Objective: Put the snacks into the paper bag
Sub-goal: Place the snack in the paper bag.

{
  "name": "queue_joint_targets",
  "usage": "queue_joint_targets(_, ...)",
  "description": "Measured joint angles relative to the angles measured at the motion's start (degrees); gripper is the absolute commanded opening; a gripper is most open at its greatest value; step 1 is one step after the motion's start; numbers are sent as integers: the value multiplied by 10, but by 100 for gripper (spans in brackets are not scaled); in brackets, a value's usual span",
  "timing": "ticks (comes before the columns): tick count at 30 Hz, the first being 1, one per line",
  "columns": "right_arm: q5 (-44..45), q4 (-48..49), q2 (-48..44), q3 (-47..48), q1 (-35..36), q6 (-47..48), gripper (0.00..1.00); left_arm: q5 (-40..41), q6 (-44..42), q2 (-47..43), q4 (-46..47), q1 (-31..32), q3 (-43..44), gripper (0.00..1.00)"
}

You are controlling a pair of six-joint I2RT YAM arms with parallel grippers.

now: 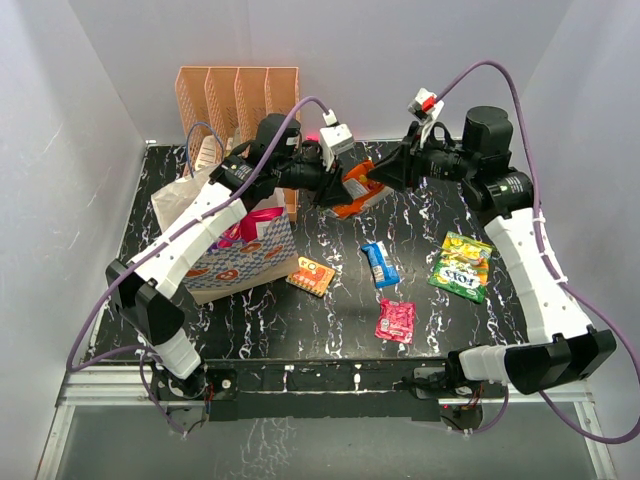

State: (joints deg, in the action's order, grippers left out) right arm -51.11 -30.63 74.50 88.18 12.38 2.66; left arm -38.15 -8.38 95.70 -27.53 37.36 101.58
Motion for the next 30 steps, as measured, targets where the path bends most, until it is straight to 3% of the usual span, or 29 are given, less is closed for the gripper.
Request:
queue_joint_targets(4, 7, 0, -10, -3, -2, 12, 66, 18, -13, 0, -18, 0, 0, 0)
queue_joint_targets(8, 17, -6, -26, -5, -9, 26, 80, 37, -23, -2, -35, -1, 7, 0)
queue_joint_targets(18, 28, -14, -50, -6, -57, 41, 84, 69, -51, -27, -81, -21, 99, 0)
queue_joint_targets(30, 49, -26, -50, -6, -61, 57, 84, 146, -147, -134, -209, -150, 165, 0)
